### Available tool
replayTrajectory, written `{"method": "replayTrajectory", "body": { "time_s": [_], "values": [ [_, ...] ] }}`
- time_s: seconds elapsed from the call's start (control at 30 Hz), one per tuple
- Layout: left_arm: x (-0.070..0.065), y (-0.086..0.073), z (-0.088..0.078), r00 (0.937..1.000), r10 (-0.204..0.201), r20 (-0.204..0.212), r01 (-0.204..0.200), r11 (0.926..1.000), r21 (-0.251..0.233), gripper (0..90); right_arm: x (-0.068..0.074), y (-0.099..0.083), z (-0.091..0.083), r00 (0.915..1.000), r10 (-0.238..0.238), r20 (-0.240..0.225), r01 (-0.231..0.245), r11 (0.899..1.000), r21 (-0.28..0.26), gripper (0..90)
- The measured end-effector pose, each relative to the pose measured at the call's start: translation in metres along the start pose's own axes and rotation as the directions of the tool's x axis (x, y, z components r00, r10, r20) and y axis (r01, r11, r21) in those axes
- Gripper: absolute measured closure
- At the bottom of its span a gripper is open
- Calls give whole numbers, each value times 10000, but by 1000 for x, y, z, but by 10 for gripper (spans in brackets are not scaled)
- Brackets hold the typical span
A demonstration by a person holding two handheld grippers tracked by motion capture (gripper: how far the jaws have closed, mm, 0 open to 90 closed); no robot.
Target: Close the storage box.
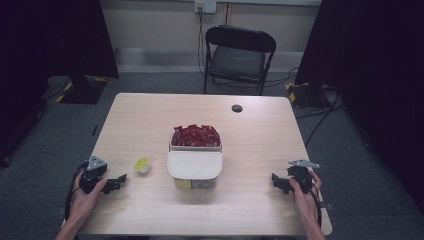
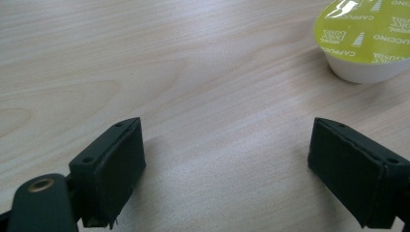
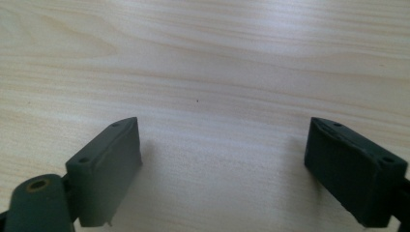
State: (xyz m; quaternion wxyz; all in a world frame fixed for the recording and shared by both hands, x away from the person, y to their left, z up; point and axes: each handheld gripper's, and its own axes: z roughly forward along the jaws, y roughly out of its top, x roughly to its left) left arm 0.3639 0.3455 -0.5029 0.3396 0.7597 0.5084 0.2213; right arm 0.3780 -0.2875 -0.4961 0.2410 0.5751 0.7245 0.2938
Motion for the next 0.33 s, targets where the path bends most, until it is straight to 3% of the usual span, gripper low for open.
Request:
{"method": "replayTrajectory", "body": {
  "time_s": [0.07, 0.33],
  "values": [
    [0, 0, 0, 10000, -4, 6, 4, 10000, -1, 125, 1, -3, 3, 10000, -22, -13, 22, 9996, -291, 62],
    [0, 0, 0, 10000, 0, 4, 0, 10000, 3, 123, 1, -3, 3, 10000, -17, 25, 18, 9995, -311, 61]
  ]
}}
